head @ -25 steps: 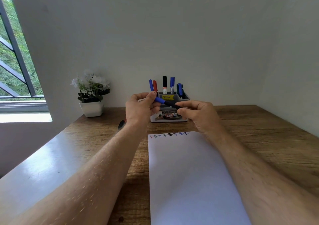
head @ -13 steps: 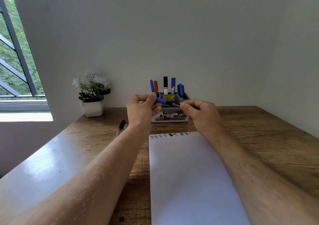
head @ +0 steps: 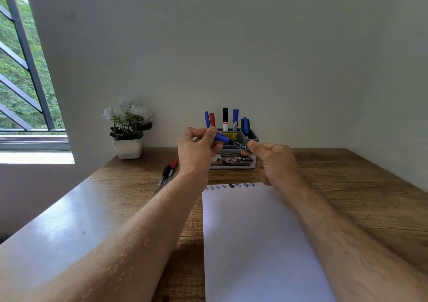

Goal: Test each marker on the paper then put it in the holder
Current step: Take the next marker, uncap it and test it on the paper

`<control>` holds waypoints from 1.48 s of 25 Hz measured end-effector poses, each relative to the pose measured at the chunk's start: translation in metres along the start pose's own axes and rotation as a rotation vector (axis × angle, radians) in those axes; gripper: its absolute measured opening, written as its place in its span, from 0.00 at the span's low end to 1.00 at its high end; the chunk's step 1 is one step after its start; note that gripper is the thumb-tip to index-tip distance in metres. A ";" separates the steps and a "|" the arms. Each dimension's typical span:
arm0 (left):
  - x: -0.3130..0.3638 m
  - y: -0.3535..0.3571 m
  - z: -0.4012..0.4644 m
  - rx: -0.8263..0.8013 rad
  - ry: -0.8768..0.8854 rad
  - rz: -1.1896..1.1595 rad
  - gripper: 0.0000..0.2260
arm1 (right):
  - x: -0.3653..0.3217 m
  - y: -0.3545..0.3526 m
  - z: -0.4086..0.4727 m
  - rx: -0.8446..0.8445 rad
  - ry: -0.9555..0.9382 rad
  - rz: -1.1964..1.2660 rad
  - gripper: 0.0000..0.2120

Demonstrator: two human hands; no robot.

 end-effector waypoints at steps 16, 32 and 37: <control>0.013 0.009 -0.005 -0.092 0.108 0.100 0.21 | 0.009 0.017 0.003 -0.019 0.073 -0.011 0.16; 0.055 0.022 0.027 -0.098 0.753 0.593 0.19 | -0.002 0.005 0.001 0.139 -0.095 -0.363 0.20; 0.033 0.023 0.042 -0.129 0.650 0.831 0.23 | 0.004 0.002 0.005 0.132 -0.038 -0.329 0.20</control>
Point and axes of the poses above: each hand's wrist, its own z-axis towards the middle knuckle, its own y-axis out of the palm, x = y × z, the point moved 9 cm from there along z, towards the middle knuckle, and after that the axes turned 12 degrees about -z, right-handed, at the moved point
